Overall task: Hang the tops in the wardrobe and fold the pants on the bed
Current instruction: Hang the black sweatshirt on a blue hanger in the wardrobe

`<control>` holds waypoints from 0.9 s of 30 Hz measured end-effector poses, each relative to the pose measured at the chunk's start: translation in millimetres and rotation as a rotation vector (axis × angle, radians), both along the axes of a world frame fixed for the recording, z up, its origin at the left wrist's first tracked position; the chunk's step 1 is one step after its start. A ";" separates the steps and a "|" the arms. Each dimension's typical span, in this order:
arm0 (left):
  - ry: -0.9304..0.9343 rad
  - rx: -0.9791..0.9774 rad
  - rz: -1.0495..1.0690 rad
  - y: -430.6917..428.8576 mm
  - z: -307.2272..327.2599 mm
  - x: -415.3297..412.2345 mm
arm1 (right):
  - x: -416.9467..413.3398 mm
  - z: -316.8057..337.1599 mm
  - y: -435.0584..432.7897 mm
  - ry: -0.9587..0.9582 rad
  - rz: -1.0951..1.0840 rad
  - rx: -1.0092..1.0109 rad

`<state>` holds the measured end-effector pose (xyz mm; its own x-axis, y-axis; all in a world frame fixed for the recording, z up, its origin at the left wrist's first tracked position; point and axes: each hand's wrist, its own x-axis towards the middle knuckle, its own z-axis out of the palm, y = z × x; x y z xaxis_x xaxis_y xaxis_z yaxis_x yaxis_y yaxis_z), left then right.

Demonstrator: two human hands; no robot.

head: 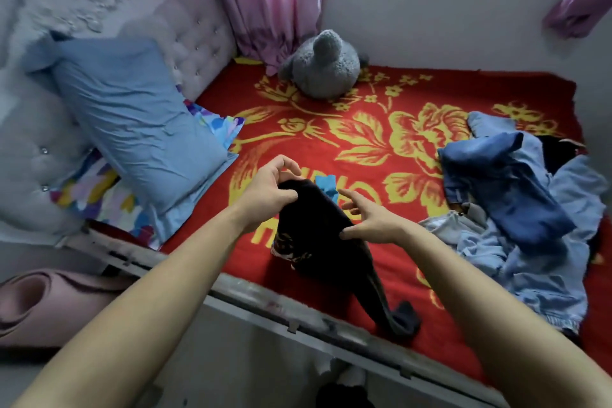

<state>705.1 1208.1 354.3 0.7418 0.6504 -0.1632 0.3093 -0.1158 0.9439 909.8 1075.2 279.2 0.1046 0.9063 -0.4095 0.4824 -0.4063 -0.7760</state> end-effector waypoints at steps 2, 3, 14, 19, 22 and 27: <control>0.000 0.025 -0.043 -4.9 14.1 -9.6 | -18.6 18.0 11.0 0.033 0.062 0.078; 0.006 0.057 -0.051 -6.9 20.6 -16.1 | -28.8 25.6 16.6 -0.002 0.117 0.105; 0.393 0.446 -0.125 -44.7 30.5 -177.2 | -145.6 127.1 17.6 -0.662 0.249 0.686; 0.687 0.409 -0.201 -70.5 16.2 -251.6 | -204.7 186.0 -8.5 -0.535 0.095 1.037; 0.666 0.598 -0.094 -90.6 11.1 -290.4 | -236.8 208.7 -19.0 -0.537 0.112 1.103; 0.858 0.869 0.067 -112.1 14.2 -350.0 | -292.8 210.8 -9.7 -0.544 0.179 0.987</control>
